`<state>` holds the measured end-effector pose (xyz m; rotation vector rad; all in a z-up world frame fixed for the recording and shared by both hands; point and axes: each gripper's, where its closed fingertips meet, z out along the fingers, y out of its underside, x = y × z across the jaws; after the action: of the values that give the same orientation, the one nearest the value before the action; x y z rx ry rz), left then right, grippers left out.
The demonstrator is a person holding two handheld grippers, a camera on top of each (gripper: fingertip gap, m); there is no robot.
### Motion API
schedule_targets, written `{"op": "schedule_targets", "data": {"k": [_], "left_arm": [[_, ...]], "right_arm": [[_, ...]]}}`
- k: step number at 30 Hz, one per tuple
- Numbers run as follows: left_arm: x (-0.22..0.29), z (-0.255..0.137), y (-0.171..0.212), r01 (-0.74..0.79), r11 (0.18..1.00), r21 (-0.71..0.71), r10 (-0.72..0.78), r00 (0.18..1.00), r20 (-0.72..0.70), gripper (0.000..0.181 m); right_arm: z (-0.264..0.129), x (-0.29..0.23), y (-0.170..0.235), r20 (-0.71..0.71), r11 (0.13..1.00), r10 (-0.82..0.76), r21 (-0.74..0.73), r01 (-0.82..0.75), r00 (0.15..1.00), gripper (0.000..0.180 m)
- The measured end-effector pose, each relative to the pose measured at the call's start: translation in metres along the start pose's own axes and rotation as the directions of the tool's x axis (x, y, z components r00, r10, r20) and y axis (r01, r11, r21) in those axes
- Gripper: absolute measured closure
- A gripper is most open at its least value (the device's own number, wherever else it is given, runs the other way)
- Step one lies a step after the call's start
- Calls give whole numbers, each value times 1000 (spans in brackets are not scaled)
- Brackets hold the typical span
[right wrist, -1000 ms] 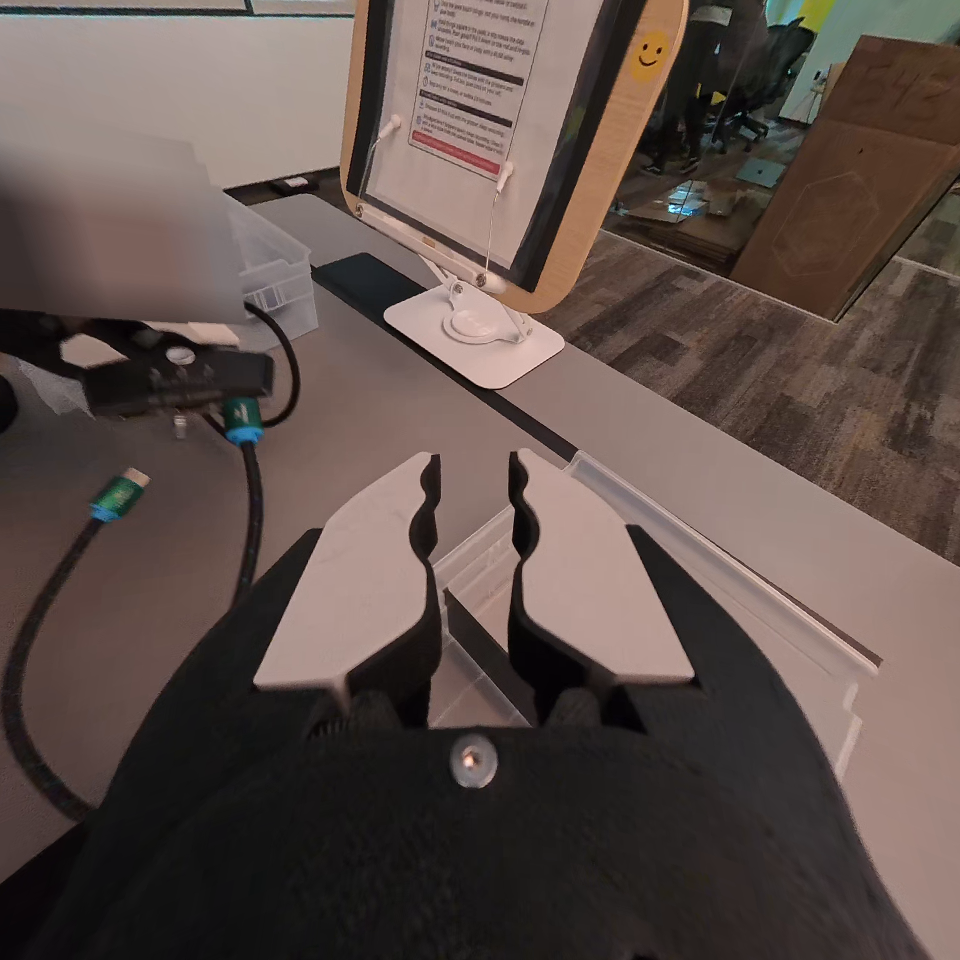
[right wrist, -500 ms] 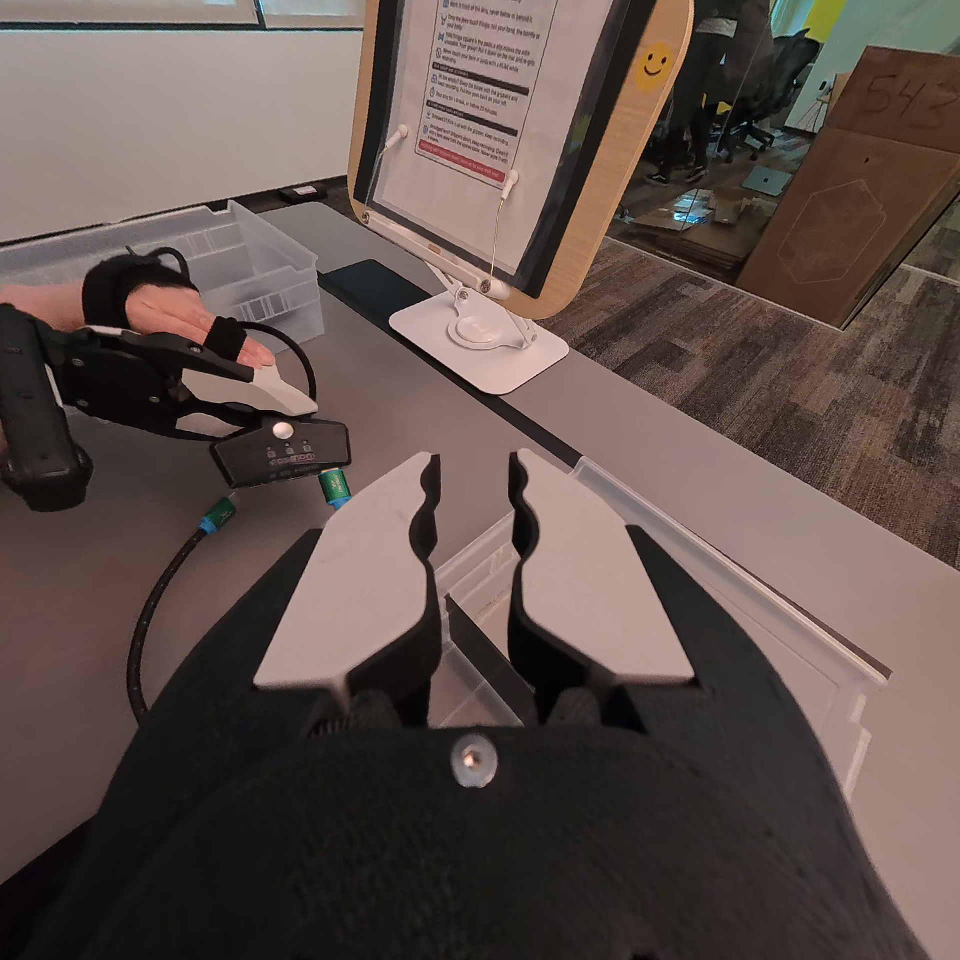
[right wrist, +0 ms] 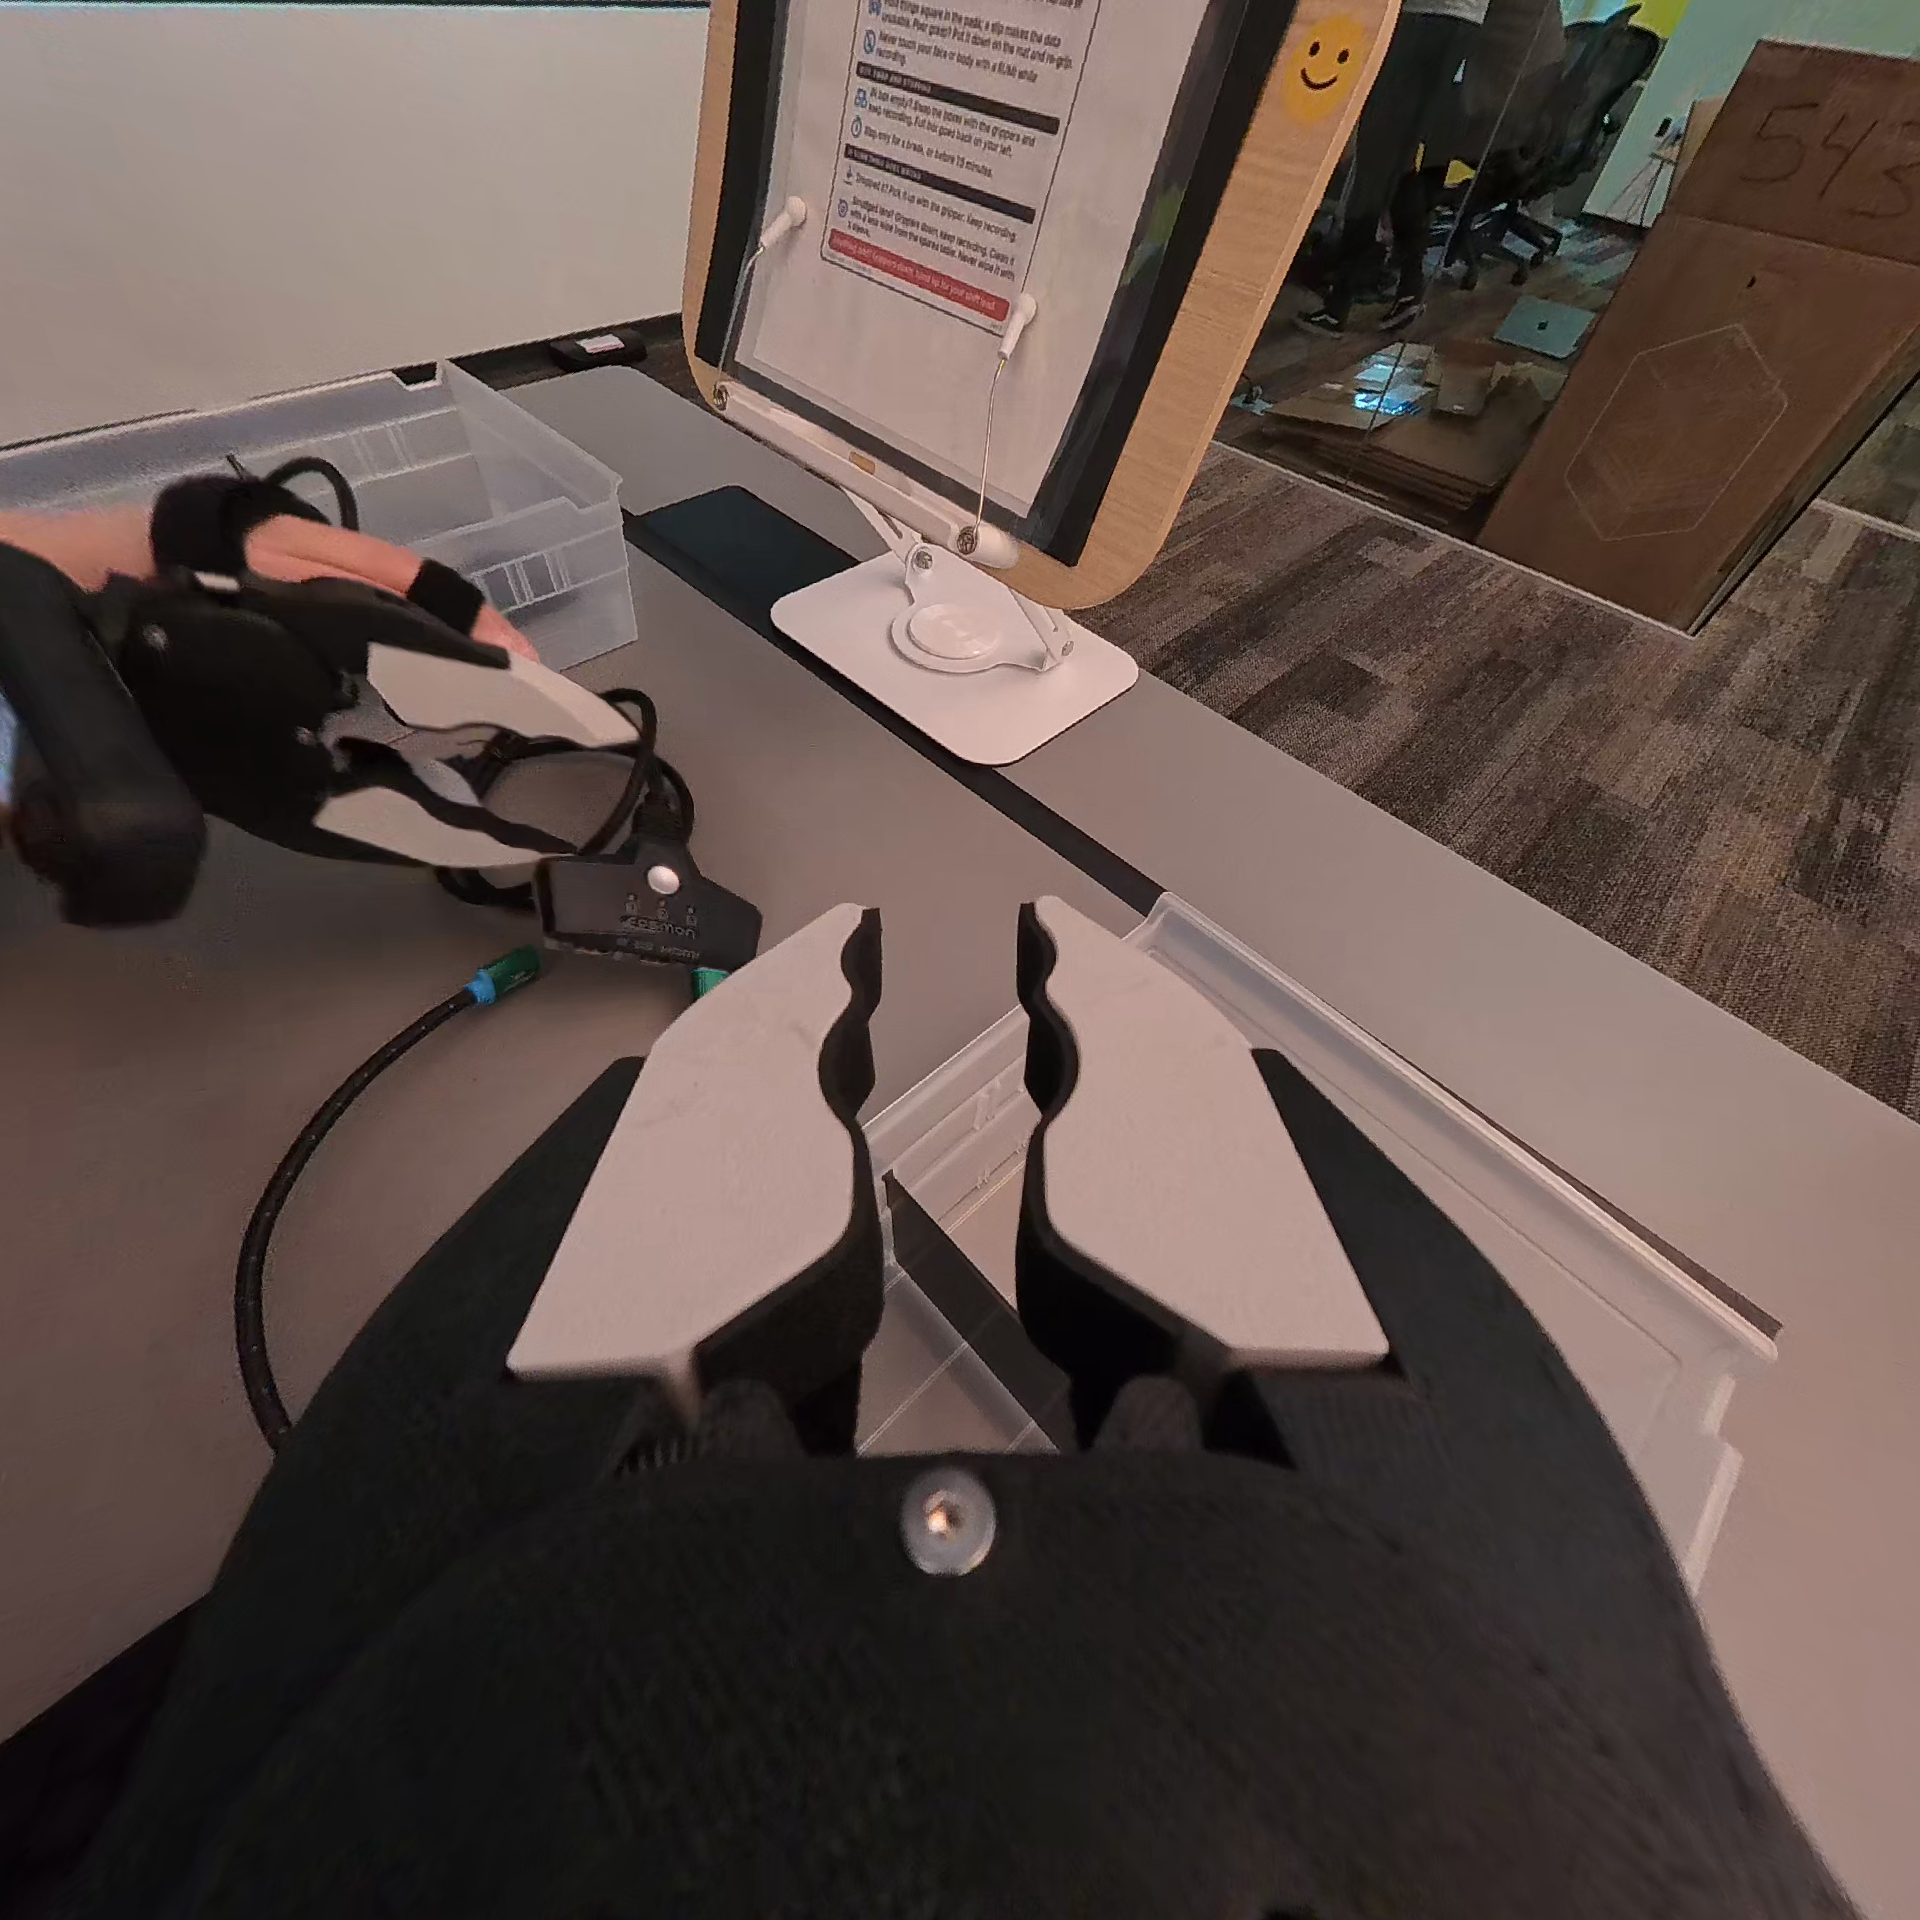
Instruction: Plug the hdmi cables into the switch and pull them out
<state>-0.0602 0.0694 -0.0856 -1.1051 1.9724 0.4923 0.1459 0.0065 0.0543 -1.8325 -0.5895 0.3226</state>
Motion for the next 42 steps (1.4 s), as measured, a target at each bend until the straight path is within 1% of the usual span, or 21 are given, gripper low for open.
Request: {"op": "schedule_targets", "data": {"k": [4,7,9,11,12,13,14,15,17,19,21,23,24,26,29,31,35,39,40,41,42], "left_arm": [[-2,-35,9,117,993,27,-114,988,-100,121],[-32,-71,27,182,982,56,-184,983,23,121],[-57,-103,61,277,960,33,-278,950,141,127],[-72,-136,109,417,909,-9,-401,881,250,128],[-78,-153,137,494,869,-27,-461,828,321,128],[-81,-169,165,572,819,-37,-515,764,389,133],[-80,-181,189,645,764,-29,-574,699,426,139],[-74,-186,204,710,704,3,-650,643,405,141],[-57,-181,215,811,579,82,-800,546,250,146],[-57,-173,234,872,470,135,-871,435,228,151],[-44,-157,241,909,403,102,-910,386,152,142],[-33,-144,234,930,359,83,-933,356,45,132],[-33,-141,233,934,347,91,-938,346,22,127],[-34,-133,239,935,341,96,-940,339,41,131],[-9,-116,250,939,343,-36,-939,344,24,133],[2,-109,253,934,346,-85,-938,348,6,134],[4,-99,257,944,319,-80,-948,319,-2,137],[14,-87,264,941,309,-135,-950,312,-2,142],[15,-87,262,938,318,-134,-948,319,-18,149],[15,-88,260,932,335,-136,-942,334,-31,162],[13,-92,260,926,353,-137,-935,354,-18,163]], "right_arm": [[1,-1,2,3,1000,-5,-13,5,1000,154],[1,-2,3,7,1000,-4,-20,4,1000,154],[2,-1,4,4,1000,-5,-24,5,1000,154],[3,-1,4,3,1000,-6,-28,6,1000,154],[4,-1,4,1,999,-7,-31,7,1000,154],[5,-1,4,1,999,-7,-34,7,1000,153],[6,-2,5,3,999,-7,-38,7,1000,154],[7,-2,5,3,999,-8,-43,9,1000,154],[9,-2,8,-2,998,-15,-61,14,1000,154],[11,-3,9,-2,997,-22,-75,22,1000,154],[12,-4,11,-3,996,-29,-86,28,1000,154],[13,-4,12,-5,995,-32,-94,31,999,154],[13,-4,12,-5,995,-31,-96,30,1000,154],[15,-4,13,-4,994,-28,-104,27,1000,154],[17,-5,15,0,992,-33,-118,32,999,154],[19,-7,17,5,991,-38,-129,38,999,154],[24,-9,20,12,987,-47,-153,49,999,154],[25,-11,23,20,984,-56,-167,59,998,154],[25,-11,23,19,984,-59,-168,61,998,154],[25,-11,23,18,984,-60,-168,62,998,154],[25,-11,22,17,984,-60,-165,62,998,154]]}}
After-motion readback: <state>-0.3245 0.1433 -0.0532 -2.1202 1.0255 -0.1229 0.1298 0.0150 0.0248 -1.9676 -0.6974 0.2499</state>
